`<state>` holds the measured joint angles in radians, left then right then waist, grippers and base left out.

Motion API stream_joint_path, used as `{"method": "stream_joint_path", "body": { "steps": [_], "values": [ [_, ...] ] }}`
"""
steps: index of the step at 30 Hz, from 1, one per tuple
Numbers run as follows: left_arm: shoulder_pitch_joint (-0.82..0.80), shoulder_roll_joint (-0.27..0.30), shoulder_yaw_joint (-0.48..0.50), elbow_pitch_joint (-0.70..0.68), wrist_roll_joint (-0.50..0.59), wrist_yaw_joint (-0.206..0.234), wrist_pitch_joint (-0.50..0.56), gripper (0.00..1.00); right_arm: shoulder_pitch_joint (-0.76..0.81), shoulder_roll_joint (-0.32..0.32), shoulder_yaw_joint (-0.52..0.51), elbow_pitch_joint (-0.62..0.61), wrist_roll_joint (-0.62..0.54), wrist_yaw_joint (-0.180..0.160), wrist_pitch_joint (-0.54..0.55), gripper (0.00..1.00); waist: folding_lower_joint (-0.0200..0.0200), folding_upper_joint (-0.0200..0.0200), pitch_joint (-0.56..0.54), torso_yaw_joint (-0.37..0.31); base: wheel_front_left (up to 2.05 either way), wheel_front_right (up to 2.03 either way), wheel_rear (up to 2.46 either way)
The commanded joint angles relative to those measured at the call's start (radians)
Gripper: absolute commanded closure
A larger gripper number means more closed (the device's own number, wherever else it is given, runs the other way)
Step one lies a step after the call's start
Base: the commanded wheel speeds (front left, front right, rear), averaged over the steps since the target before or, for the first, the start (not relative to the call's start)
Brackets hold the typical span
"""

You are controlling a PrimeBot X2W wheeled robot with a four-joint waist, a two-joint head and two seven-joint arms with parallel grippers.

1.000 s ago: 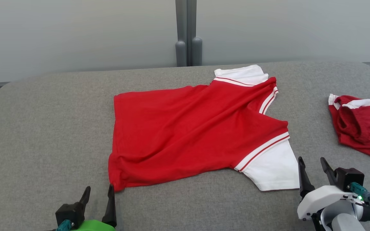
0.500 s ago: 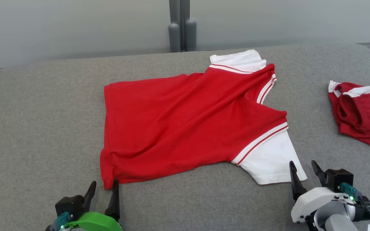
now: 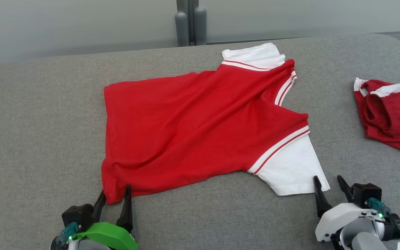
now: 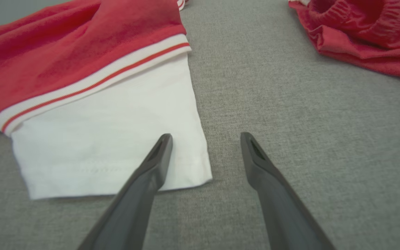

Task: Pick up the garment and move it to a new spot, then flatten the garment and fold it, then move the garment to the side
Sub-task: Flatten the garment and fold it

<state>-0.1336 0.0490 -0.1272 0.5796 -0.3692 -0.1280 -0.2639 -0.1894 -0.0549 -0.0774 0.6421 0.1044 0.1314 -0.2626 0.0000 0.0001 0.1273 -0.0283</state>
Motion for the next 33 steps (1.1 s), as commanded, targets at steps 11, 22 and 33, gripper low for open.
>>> {"method": "stream_joint_path", "body": {
  "steps": [11, 22, 33],
  "values": [
    [-0.015, 0.004, -0.011, 0.002, 0.001, -0.004, 0.0, 0.0, -0.01, -0.002, -0.004, 0.038, -0.016, -0.002, -0.003, 0.0, 0.0, -0.0001, 0.0, 0.004, 0.0, 0.0, 0.0],
    [-0.018, 0.004, -0.018, 0.01, -0.005, -0.004, 0.0, 0.0, -0.02, 0.0, 0.033, 0.039, -0.005, -0.002, -0.003, 0.0, 0.0, -0.0001, 0.0, 0.008, 0.0, 0.0, 0.0],
    [-0.028, 0.014, -0.049, 0.024, -0.028, -0.004, 0.0, 1.0, -0.032, -0.031, 0.129, 0.044, 0.106, -0.002, -0.001, 1.0, 0.0, -0.0001, -0.004, 0.012, 0.0, 0.0, 0.0]
  ]
}}
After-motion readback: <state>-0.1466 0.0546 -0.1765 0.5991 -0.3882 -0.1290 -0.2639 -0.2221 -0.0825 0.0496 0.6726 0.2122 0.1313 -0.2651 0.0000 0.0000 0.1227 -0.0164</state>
